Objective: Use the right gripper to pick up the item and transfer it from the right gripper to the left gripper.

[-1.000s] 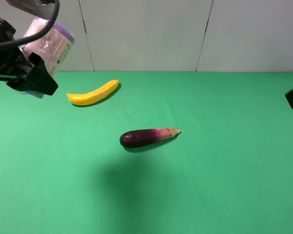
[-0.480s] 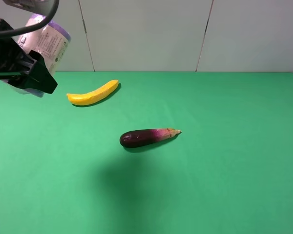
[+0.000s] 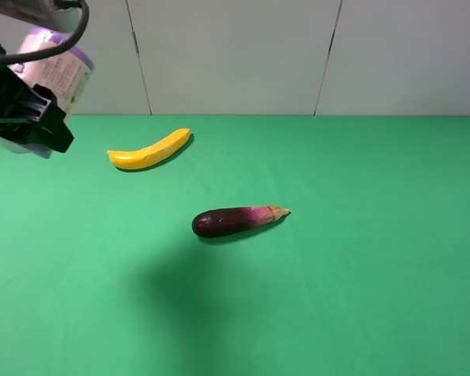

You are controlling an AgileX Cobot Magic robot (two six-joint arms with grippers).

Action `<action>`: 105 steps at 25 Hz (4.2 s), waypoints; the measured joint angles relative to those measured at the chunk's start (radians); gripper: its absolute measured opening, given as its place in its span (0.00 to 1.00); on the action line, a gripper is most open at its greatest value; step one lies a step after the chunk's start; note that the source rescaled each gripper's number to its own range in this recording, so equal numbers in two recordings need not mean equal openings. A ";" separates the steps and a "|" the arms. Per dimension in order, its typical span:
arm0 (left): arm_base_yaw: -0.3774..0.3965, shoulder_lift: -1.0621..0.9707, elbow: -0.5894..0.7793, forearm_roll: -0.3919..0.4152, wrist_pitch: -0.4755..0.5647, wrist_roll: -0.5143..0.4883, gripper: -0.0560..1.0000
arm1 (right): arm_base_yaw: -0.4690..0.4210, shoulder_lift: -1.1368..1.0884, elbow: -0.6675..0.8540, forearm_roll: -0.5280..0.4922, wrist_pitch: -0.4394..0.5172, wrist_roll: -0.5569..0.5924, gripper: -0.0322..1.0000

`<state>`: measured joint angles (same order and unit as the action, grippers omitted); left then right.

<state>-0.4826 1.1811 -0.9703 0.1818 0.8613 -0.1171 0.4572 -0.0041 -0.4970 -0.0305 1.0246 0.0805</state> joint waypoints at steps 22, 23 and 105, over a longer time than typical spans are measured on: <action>0.000 -0.001 0.198 0.037 -0.007 -0.222 0.06 | -0.204 -0.002 0.000 0.015 -0.001 0.004 1.00; 0.000 -0.001 0.224 0.037 -0.038 -0.237 0.06 | -0.236 -0.002 0.000 0.015 -0.001 0.004 1.00; 0.142 0.325 0.278 0.088 -0.482 -0.383 1.00 | -0.314 -0.002 0.000 0.024 -0.006 0.004 1.00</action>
<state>-0.3405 1.5064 -0.6923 0.2699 0.3795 -0.4997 0.1436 -0.0057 -0.4970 -0.0065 1.0188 0.0844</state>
